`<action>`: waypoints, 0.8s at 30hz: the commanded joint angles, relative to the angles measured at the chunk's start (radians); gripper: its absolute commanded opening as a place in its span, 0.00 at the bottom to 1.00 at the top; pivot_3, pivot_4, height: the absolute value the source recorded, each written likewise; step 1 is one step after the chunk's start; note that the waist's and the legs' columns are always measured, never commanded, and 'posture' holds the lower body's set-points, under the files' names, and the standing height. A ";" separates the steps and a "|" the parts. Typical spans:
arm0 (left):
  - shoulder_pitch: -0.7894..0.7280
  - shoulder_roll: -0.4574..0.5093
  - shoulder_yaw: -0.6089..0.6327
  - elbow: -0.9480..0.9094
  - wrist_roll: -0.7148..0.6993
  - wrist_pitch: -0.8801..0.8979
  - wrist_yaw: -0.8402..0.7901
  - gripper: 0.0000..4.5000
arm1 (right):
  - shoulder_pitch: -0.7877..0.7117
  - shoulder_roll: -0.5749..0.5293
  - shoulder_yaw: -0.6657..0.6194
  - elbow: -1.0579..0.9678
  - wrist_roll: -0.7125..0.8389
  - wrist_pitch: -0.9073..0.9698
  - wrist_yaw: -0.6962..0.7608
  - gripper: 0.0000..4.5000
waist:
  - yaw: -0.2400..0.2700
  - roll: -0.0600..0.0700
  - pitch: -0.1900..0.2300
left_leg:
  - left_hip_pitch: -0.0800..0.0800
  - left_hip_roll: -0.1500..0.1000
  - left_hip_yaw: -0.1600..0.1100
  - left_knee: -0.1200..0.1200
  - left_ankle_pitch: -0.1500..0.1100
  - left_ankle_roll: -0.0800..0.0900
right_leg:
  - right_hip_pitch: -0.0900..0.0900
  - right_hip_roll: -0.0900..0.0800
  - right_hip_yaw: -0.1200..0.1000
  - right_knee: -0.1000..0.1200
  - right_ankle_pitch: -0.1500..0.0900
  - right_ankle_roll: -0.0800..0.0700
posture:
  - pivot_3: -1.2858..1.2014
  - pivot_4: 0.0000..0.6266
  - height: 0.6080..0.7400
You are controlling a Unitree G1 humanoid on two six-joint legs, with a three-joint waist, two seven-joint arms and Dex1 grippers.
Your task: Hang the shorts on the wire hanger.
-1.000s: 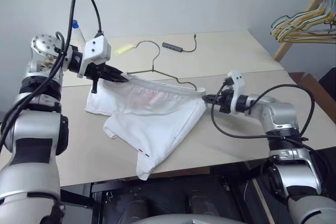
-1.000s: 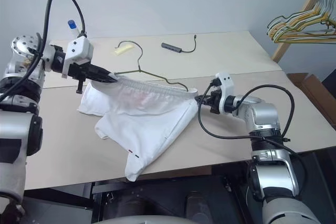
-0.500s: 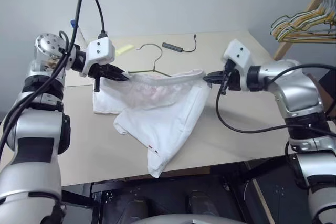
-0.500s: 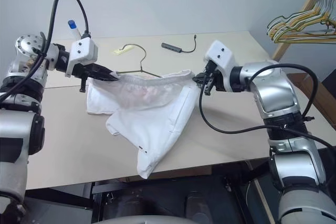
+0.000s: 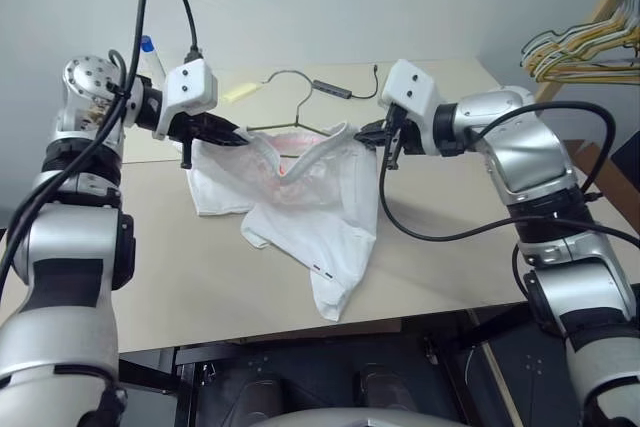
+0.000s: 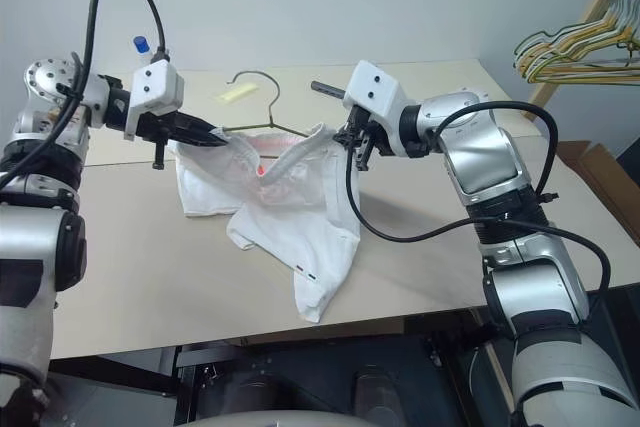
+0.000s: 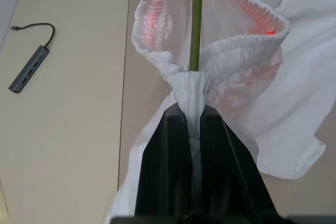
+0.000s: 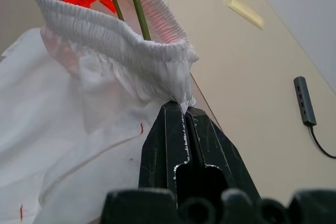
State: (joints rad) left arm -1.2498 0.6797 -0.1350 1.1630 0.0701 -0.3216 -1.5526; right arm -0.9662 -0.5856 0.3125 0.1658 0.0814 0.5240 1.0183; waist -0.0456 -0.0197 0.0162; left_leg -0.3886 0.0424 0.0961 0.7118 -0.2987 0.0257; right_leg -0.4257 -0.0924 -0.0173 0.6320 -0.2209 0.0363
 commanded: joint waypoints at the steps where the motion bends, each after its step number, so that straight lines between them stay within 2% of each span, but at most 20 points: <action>1: -0.016 0.007 0.032 -0.034 -0.034 0.000 -0.023 0.00 | -0.021 0.002 0.001 0.010 -0.020 -0.021 0.011 0.11 | 0.000 0.000 0.000 | 0.000 0.000 0.000 0.000 0.000 0.000 | 0.000 0.000 0.000 0.000 0.000 0.000 | 0.52 0.00 1.00; 3: -0.012 0.007 0.032 -0.038 -0.032 -0.002 -0.024 0.00 | -0.018 0.001 -0.002 0.012 -0.017 -0.039 0.032 0.21 | 0.000 0.000 0.000 | 0.000 0.000 0.000 0.000 0.000 0.000 | 0.000 0.000 0.000 0.000 0.000 0.000 | 0.52 0.00 1.00; 7: -0.004 0.007 0.036 -0.045 -0.035 -0.001 -0.032 0.00 | -0.009 0.014 0.004 0.039 -0.036 -0.097 0.036 0.51 | -0.001 0.000 0.000 | 0.000 0.000 0.000 0.000 0.000 0.000 | 0.000 0.000 0.000 0.000 0.000 0.000 | 0.52 0.00 1.00; 21: 0.010 0.011 0.031 -0.070 -0.073 0.008 -0.062 0.00 | -0.047 0.086 -0.045 0.165 0.028 -0.057 0.116 0.51 | -0.001 0.000 0.000 | 0.000 0.000 0.000 0.000 0.001 -0.003 | 0.000 0.000 0.000 0.001 0.000 0.000 | 0.52 0.00 1.00; 24: 0.014 0.013 0.023 -0.076 -0.084 0.015 -0.062 0.00 | -0.049 0.095 -0.056 0.169 0.042 -0.050 0.127 0.40 | 0.000 0.000 0.000 | 0.000 0.000 0.000 0.000 0.002 -0.003 | 0.000 0.000 0.000 0.000 0.000 0.000 | 0.52 0.00 1.00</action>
State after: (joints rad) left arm -1.2258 0.6813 -0.1207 1.1211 0.0250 -0.3187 -1.6105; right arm -0.9742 -0.4923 0.2952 0.3465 0.1003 0.4677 1.1372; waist -0.0461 -0.0197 0.0162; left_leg -0.3883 0.0424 0.0960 0.7118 -0.2970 0.0228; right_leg -0.4255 -0.0923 -0.0173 0.6324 -0.2209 0.0363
